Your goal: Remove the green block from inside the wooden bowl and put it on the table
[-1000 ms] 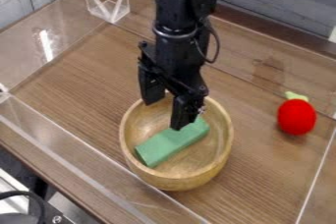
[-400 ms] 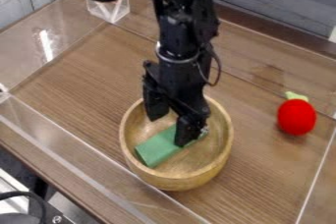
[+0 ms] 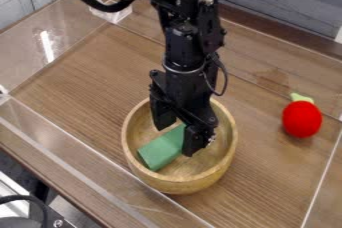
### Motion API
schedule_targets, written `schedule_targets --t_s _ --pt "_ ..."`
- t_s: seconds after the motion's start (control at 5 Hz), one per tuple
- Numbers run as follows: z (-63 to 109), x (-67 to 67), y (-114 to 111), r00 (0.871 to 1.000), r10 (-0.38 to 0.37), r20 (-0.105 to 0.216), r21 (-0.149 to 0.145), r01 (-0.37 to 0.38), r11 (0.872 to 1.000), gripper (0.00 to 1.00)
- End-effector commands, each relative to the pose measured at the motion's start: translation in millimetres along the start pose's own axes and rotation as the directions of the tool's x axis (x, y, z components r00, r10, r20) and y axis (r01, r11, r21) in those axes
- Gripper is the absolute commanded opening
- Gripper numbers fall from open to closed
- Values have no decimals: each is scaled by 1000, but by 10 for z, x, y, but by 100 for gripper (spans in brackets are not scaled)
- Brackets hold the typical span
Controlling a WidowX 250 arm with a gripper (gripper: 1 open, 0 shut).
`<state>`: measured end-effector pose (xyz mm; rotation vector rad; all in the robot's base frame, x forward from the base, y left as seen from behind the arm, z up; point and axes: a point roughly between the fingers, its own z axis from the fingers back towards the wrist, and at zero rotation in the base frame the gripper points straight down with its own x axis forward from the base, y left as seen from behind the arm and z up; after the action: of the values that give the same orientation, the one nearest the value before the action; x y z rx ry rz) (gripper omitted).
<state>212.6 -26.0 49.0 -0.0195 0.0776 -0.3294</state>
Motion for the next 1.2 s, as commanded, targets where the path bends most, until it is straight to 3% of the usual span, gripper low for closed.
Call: schedule_targets --t_s 0.0,1.0 --pt "46 37 -28 1000 11 21 -10 -11 1000 100" --pt "92 42 -103 999 37 9 -40 -37 999 100"
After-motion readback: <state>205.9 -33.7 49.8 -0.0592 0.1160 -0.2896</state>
